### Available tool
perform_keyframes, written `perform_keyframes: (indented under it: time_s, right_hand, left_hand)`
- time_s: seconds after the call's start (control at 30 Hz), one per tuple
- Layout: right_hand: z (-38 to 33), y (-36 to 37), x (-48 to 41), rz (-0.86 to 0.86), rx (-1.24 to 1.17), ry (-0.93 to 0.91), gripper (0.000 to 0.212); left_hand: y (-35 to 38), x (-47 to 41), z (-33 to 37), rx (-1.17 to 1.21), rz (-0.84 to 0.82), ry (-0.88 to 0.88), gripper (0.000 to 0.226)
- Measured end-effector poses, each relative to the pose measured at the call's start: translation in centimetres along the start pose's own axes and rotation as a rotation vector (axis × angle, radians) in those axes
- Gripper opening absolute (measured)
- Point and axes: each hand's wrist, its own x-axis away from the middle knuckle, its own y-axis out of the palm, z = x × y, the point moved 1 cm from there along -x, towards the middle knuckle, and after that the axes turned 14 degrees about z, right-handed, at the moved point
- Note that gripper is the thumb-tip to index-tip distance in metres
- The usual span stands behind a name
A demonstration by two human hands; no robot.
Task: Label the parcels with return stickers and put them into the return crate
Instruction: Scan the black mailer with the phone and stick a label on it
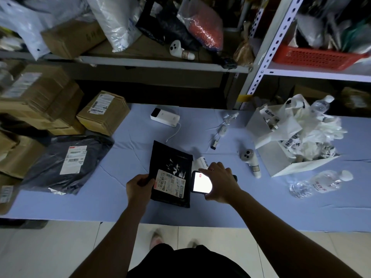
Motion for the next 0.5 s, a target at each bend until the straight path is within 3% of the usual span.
perform_keyframes:
  time_s: [0.33, 0.5]
  right_hand:
    - [1.4, 0.4, -0.3, 0.017, -0.074, 0.028, 0.096]
    - [3.2, 2.3, 0.2, -0.003, -0.175, 0.192, 0.095]
  left_hand:
    - [0.3, -0.9, 0.7, 0.048, 0.029, -0.043, 0.013]
    - [0.3, -1.0, -0.6, -0.039, -0.016, -0.005, 0.015]
